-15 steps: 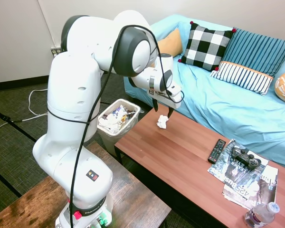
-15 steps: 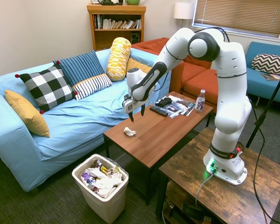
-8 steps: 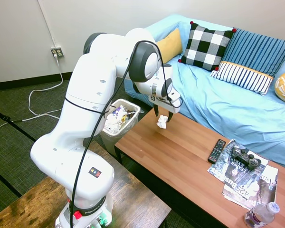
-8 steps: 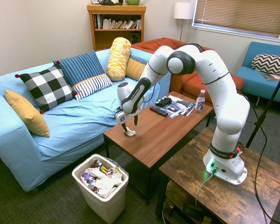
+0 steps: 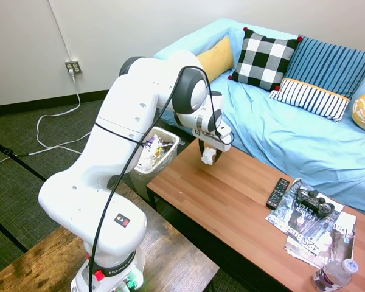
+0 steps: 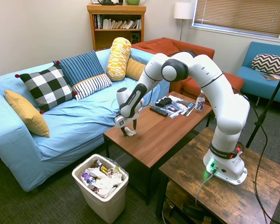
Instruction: Throw the tissue in the trash bin
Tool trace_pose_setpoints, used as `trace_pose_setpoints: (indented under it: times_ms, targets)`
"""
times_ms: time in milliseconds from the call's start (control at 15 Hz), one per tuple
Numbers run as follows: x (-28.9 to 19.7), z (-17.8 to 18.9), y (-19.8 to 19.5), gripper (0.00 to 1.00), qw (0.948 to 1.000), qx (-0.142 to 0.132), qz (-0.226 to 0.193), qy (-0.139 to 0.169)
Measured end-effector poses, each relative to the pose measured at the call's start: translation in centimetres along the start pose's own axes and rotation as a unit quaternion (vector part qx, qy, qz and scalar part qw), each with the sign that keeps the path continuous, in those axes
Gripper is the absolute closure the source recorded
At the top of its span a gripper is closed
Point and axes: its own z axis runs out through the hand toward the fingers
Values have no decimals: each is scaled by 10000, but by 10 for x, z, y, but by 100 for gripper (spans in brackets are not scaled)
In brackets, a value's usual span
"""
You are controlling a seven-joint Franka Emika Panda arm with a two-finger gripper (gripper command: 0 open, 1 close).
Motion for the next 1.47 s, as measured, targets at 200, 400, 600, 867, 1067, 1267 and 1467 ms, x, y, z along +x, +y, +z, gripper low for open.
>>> trace_pose_setpoints:
  times_ms: [200, 400, 600, 867, 1067, 1267, 1467]
  targets:
    - [-2, 0, -3, 100, 10000, 36, -6, -22]
    - [-4, 1, -4, 100, 10000, 39, 4, -36]
    - [-3, 1, 0, 100, 10000, -34, 23, -69]
    - [-11, -22, 1, 100, 9999, -46, -36, -120]
    - [-62, -66, -15, 100, 9990, 59, -431, -58]
    - [-142, -96, -44, 100, 9961, 19, -881, 40]
    - [-227, -96, -75, 100, 9918, -78, -1265, 180]
